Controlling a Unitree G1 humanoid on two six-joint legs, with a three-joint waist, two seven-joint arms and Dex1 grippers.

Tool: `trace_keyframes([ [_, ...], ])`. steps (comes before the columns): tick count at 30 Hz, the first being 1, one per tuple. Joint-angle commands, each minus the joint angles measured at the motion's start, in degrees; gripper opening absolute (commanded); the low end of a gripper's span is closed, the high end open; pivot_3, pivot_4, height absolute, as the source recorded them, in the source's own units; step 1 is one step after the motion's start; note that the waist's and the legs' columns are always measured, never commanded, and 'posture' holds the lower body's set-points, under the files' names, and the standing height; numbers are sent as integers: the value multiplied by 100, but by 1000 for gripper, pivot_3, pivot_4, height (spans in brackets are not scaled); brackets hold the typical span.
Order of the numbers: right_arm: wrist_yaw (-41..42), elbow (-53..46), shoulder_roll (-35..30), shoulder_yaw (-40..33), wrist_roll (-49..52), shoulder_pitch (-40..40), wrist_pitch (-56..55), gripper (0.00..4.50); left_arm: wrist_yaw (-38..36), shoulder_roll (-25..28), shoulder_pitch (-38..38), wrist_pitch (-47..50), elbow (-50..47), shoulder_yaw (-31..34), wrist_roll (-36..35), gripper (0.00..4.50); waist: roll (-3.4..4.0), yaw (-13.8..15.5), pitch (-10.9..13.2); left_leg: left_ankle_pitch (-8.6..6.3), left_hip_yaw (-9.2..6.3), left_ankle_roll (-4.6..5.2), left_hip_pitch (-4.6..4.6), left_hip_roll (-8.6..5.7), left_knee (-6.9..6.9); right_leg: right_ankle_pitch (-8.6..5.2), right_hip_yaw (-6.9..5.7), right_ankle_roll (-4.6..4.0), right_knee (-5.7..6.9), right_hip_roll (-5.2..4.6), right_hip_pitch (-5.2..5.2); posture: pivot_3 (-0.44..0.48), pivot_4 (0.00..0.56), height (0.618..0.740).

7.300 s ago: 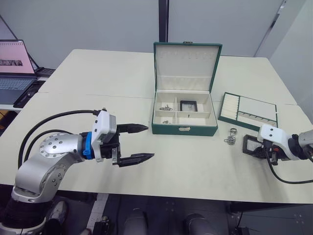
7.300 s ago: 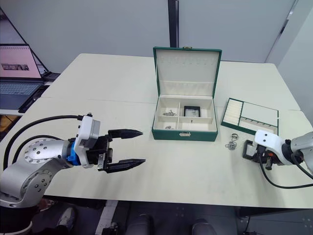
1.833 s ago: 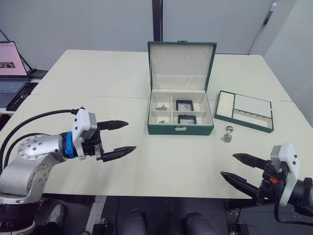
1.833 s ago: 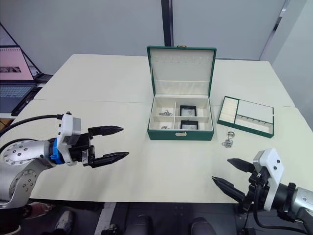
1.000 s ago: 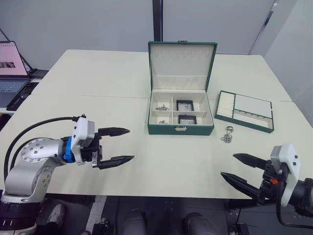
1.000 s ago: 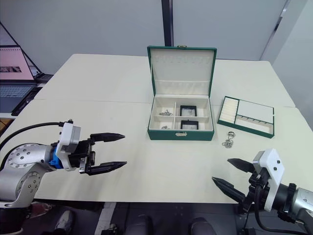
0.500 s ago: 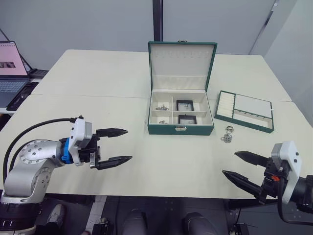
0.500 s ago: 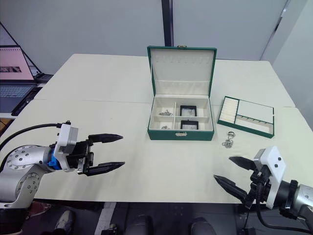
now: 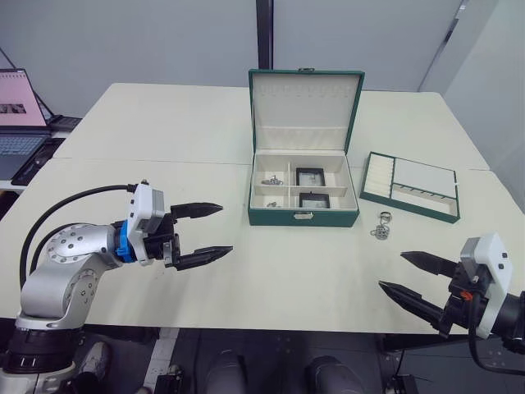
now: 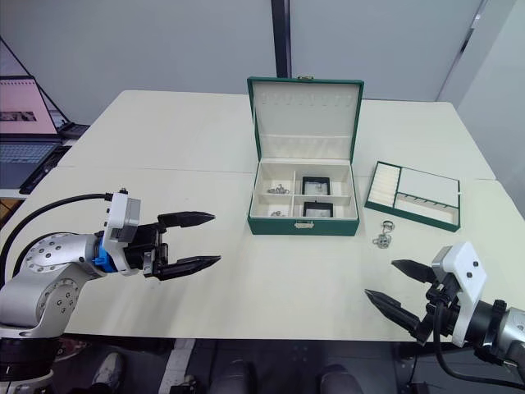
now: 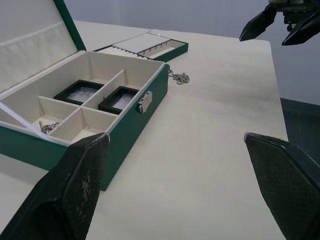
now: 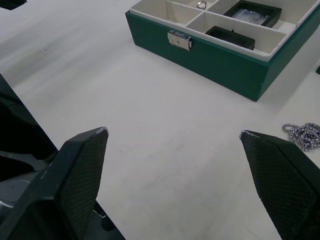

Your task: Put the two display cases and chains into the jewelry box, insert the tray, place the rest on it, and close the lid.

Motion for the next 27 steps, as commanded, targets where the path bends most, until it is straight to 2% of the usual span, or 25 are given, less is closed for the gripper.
trace_keyframes([
  [1,-57,163,-286,-199,-148,-275,-64,4478,134,-7,-280,262,-330,-15,-232,4500,0,1,0,0,0,0,0,0,2,0,-1,0,0,0,1,0,150,740],
  [4,-1,742,-901,31,-532,-808,85,4478,248,-39,-369,415,-412,-35,-289,4500,0,-21,0,0,2,0,0,-1,4,0,3,0,1,-1,1,0,150,740],
  [7,231,1518,-1655,571,-822,-1673,216,4478,258,-38,-348,405,-450,-86,-222,4500,0,-20,0,0,2,0,3,1,1,0,2,0,2,2,1,0,150,740],
  [10,680,2471,-2372,1666,-1379,-2893,114,4478,367,-95,-372,477,-533,-116,-252,4500,6,-22,3,2,10,-2,4,0,3,1,9,0,2,0,-4,0,150,740],
  [12,1052,3228,-2559,2642,-2039,-3890,-130,4478,449,-133,-409,537,-581,-146,-279,4500,6,-21,4,1,9,-1,5,4,6,0,6,0,0,0,-3,0,150,740],
  [16,1924,4761,-2305,4104,-3260,-5409,-745,4478,526,-182,-473,571,-610,-191,-246,4500,6,-16,6,0,16,0,3,3,5,1,8,0,-2,-4,-11,0,150,740],
  [19,2548,5798,-1973,4740,-3923,-6127,-1265,4478,610,-196,-479,606,-682,-202,-250,4500,9,-10,7,2,18,-3,3,3,24,1,8,-1,-1,-6,-14,0,150,740],
  [27,3364,8073,-1118,5313,-5104,-7134,-2551,4478,832,-97,-228,733,-998,-31,-309,4500,15,-18,11,6,22,-9,4,5,36,1,10,-1,2,-5,-14,0,150,740],
])
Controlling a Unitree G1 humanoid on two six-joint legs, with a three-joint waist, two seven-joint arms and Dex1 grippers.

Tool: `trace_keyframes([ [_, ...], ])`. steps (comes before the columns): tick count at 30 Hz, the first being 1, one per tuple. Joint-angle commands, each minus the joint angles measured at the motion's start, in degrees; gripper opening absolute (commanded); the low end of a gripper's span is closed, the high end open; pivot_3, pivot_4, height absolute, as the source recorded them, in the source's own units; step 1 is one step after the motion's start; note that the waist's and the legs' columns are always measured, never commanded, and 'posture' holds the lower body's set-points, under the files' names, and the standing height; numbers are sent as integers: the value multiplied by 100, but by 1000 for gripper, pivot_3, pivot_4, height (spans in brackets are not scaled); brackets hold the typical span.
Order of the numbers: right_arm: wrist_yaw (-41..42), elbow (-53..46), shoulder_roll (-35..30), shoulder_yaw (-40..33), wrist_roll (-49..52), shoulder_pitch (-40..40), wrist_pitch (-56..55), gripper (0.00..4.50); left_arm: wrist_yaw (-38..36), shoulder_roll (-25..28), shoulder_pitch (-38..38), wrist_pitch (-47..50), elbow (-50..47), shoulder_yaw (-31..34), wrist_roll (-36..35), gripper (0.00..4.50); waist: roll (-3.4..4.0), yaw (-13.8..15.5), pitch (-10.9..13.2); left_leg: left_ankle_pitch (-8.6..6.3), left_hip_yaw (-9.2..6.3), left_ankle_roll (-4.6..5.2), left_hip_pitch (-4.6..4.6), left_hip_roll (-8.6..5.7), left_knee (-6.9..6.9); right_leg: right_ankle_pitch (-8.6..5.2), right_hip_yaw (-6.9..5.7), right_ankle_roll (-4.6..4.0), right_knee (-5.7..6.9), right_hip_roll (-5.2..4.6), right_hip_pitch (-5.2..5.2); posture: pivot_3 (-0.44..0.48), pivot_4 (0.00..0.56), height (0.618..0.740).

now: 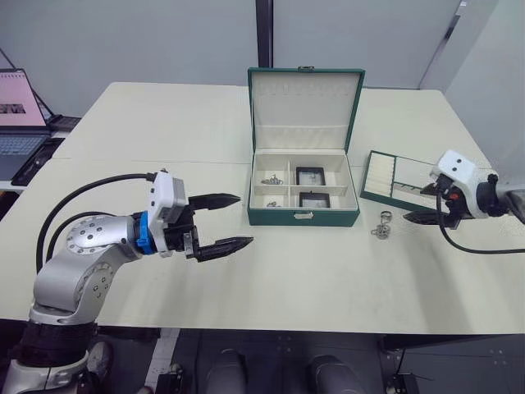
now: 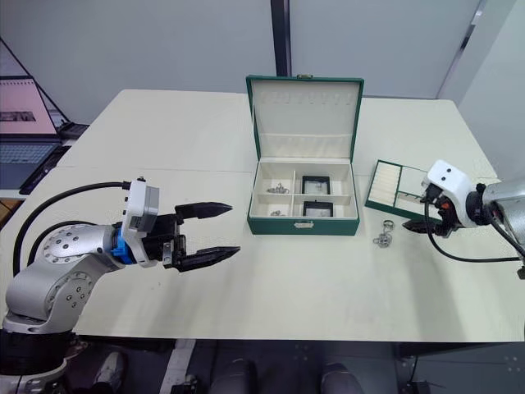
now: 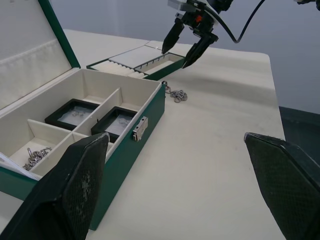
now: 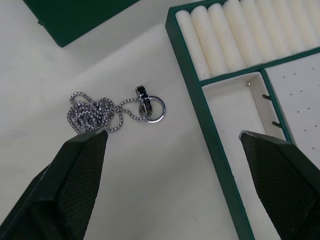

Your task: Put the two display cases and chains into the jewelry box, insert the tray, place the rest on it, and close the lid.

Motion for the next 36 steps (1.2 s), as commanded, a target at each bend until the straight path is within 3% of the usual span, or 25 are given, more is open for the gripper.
trace_keyframes([
  [1,182,759,209,2,-449,-348,-588,4478,83,97,49,35,-266,221,-118,4500,0,-1,0,0,0,-1,0,0,1,0,1,0,0,0,0,0,150,740],
  [8,141,2191,737,-36,-1099,-802,-1407,4478,151,172,159,149,-423,347,-157,4500,2,-7,1,1,1,-2,0,0,9,0,0,0,3,0,3,0,150,740],
  [15,191,2850,1002,-173,-1359,-1046,-1740,4478,202,245,305,187,-534,450,-210,4500,2,-9,1,1,1,-2,0,0,11,0,-1,0,5,0,4,0,150,740],
  [19,246,3029,1081,-243,-1433,-1167,-1779,3564,215,265,331,199,-541,480,-222,4500,3,-11,2,1,0,-3,0,0,14,0,-1,0,8,0,4,0,150,740],
  [23,308,3115,1104,-328,-1490,-1239,-1791,2173,224,266,334,191,-526,477,-212,4500,3,-10,2,2,0,-3,0,0,15,0,-2,0,9,0,6,0,150,740],
  [31,377,3167,1099,-443,-1582,-1236,-1826,241,203,246,313,159,-460,435,-177,4500,3,-9,2,2,0,-3,0,0,16,0,-2,0,8,0,6,0,150,740],
  [32,384,3170,1101,-452,-1594,-1239,-1824,48,203,241,299,160,-451,427,-177,4500,3,-9,2,2,0,-3,0,0,16,0,-2,0,8,0,6,0,150,740],
  [36,412,3142,1105,-487,-1604,-1219,-1801,13,174,229,319,129,-420,413,-160,4500,3,-9,2,2,0,-3,0,0,18,0,-2,0,8,0,8,0,150,740],
])
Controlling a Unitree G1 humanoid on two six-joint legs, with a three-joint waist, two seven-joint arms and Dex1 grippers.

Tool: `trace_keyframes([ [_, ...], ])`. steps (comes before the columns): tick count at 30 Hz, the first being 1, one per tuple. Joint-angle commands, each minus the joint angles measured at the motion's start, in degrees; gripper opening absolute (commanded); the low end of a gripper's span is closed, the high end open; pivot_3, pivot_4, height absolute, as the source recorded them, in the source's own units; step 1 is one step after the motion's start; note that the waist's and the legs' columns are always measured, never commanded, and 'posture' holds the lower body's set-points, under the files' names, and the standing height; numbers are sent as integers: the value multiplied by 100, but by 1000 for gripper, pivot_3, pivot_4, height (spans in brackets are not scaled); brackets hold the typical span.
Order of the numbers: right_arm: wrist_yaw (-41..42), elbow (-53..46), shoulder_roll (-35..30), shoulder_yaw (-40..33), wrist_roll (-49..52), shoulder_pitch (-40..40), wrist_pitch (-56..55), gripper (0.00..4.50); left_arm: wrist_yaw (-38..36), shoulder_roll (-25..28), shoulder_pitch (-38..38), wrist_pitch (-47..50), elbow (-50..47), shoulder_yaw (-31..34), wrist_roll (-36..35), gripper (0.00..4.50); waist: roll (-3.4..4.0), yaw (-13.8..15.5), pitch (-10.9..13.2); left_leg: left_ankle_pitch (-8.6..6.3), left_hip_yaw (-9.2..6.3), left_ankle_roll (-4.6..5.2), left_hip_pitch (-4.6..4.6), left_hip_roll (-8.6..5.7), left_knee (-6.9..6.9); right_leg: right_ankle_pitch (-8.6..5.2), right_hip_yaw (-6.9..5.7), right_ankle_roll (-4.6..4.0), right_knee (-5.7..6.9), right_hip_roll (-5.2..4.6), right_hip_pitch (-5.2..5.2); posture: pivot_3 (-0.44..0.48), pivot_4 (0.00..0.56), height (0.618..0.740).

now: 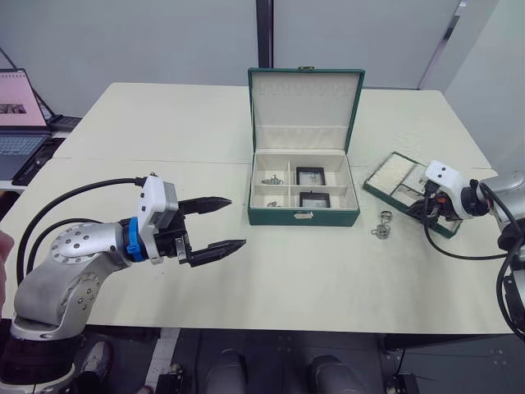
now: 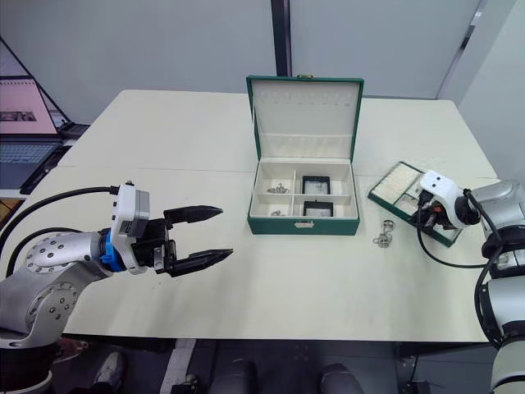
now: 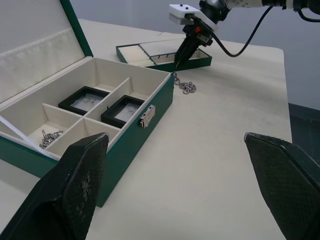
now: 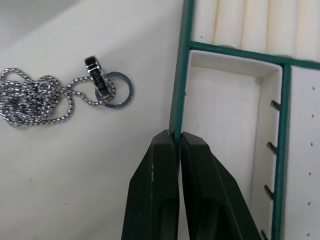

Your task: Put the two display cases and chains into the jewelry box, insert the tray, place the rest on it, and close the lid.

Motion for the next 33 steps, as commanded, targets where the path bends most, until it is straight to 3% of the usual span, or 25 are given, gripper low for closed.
trace_keyframes([
  [1,48,-55,-67,-159,-36,-120,-19,13,-57,45,-10,-115,-74,80,-29,4500,0,0,0,0,0,0,0,0,0,0,0,0,1,0,0,0,150,740],
  [8,-143,-172,-171,-143,-162,-54,-60,13,-78,-22,-49,-142,11,4,-7,4500,0,0,0,0,0,0,0,0,0,0,0,0,2,1,-1,0,150,740],
  [17,284,-1077,-643,-213,-215,-82,248,13,-99,-111,-240,-225,254,-68,55,4500,37,6,22,0,3,0,0,-2,1,0,2,0,2,-1,-2,0,150,740],
  [21,564,-2104,-941,-301,-101,80,634,13,-148,-74,-227,-232,282,30,2,4500,44,-3,27,0,4,0,0,0,0,0,4,0,3,0,-4,0,150,740],
  [28,1389,-4779,-1521,-554,512,730,1871,13,-133,141,-49,51,371,584,-334,4500,54,3,33,0,3,0,-1,1,-2,0,4,0,9,1,-7,0,150,740],
  [33,1504,-6255,-1472,-484,960,883,2768,13,-93,211,348,184,251,993,-485,4500,59,3,35,-1,-1,1,-1,2,0,0,3,1,14,2,-10,0,150,740],
])
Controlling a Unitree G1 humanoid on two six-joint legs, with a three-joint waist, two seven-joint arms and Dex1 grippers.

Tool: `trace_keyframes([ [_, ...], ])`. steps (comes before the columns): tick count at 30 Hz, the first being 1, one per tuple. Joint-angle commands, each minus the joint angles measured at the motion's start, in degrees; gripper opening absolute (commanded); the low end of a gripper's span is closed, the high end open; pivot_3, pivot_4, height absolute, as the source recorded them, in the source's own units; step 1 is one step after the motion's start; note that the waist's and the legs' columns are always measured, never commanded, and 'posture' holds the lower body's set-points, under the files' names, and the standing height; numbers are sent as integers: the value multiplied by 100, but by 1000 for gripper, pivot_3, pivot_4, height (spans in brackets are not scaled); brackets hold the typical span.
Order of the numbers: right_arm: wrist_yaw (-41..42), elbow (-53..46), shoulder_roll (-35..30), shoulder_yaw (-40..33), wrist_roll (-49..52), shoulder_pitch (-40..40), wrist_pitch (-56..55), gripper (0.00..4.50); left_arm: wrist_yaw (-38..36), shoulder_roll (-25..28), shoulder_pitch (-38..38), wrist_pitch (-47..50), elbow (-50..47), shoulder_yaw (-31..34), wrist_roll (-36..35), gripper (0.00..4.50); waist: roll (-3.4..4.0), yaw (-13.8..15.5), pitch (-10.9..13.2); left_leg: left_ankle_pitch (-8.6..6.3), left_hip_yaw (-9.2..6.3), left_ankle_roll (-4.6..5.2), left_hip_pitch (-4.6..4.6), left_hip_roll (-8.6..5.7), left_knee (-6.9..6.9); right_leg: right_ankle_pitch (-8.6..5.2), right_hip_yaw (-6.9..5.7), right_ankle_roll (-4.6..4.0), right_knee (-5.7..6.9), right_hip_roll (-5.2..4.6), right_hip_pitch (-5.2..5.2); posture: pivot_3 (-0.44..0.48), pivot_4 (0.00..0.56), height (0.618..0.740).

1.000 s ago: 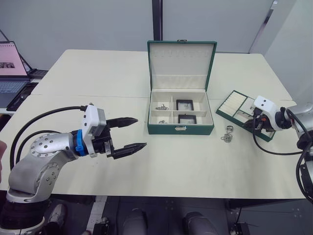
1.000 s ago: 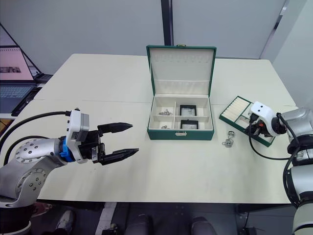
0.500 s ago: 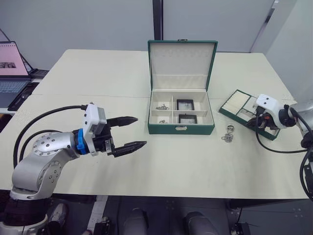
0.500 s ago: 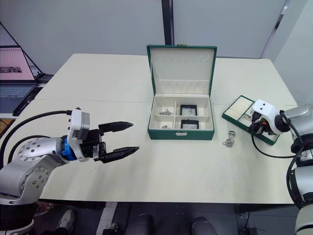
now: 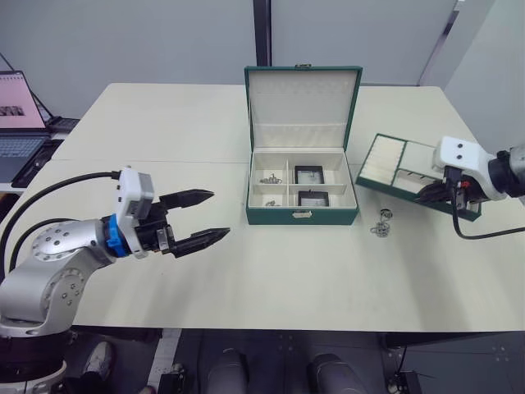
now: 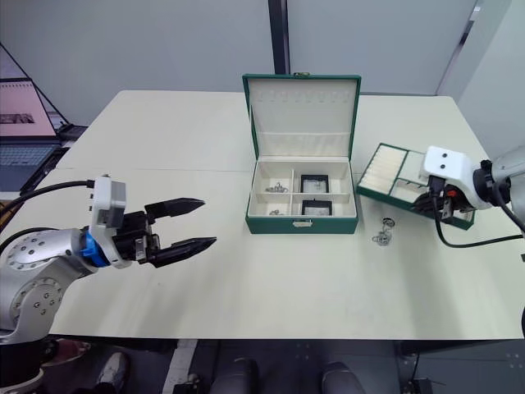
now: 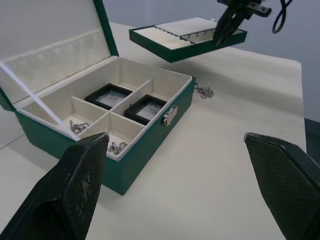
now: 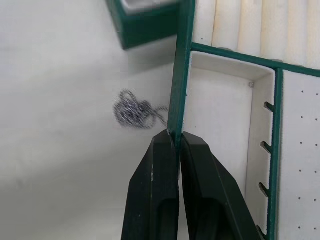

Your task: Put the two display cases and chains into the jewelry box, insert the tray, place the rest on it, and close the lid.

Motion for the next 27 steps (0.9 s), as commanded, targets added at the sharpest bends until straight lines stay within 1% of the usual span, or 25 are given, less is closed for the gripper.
trace_keyframes([
  [1,16,-815,-22,-164,297,-93,465,13,13,105,212,-5,-205,348,-131,4500,1,9,1,0,0,0,0,0,1,0,-1,0,0,0,0,0,150,740],
  [4,-137,-1064,286,89,314,-270,537,13,-20,122,410,-94,-241,499,-97,4500,-1,7,1,0,-1,1,0,0,2,0,-2,0,-1,-1,0,0,150,740],
  [7,-265,-1002,705,357,235,-542,421,13,-37,147,512,-139,-253,622,-106,4500,-2,1,2,-5,-1,8,0,0,3,0,-1,0,1,0,-2,0,150,740],
  [10,-381,-711,1172,714,61,-864,182,13,-43,171,544,-159,-242,692,-109,4500,-1,-8,2,-3,1,6,-1,0,2,0,1,-1,4,0,-8,0,150,740],
  [12,-433,-548,1342,860,-28,-974,42,13,-48,172,539,-162,-232,701,-106,4500,-2,-2,2,-3,1,4,-1,0,2,0,0,-1,5,0,-10,0,150,740],
  [18,-640,431,2125,1313,-384,-1365,-762,13,3,141,499,-149,-311,628,-111,4500,-9,2,5,-1,1,1,-1,0,6,0,-1,-1,6,-1,-10,0,150,740],
  [22,-673,939,2437,1424,-566,-1487,-1145,13,0,157,503,-144,-336,614,-102,4500,-9,0,6,0,2,0,-1,1,5,0,0,-1,10,0,-12,0,150,740],
  [27,-708,1406,2676,1455,-733,-1585,-1488,13,23,155,528,-130,-393,619,-104,4500,-9,0,5,0,2,0,-1,2,6,0,-2,-1,13,0,-13,0,150,740],
])
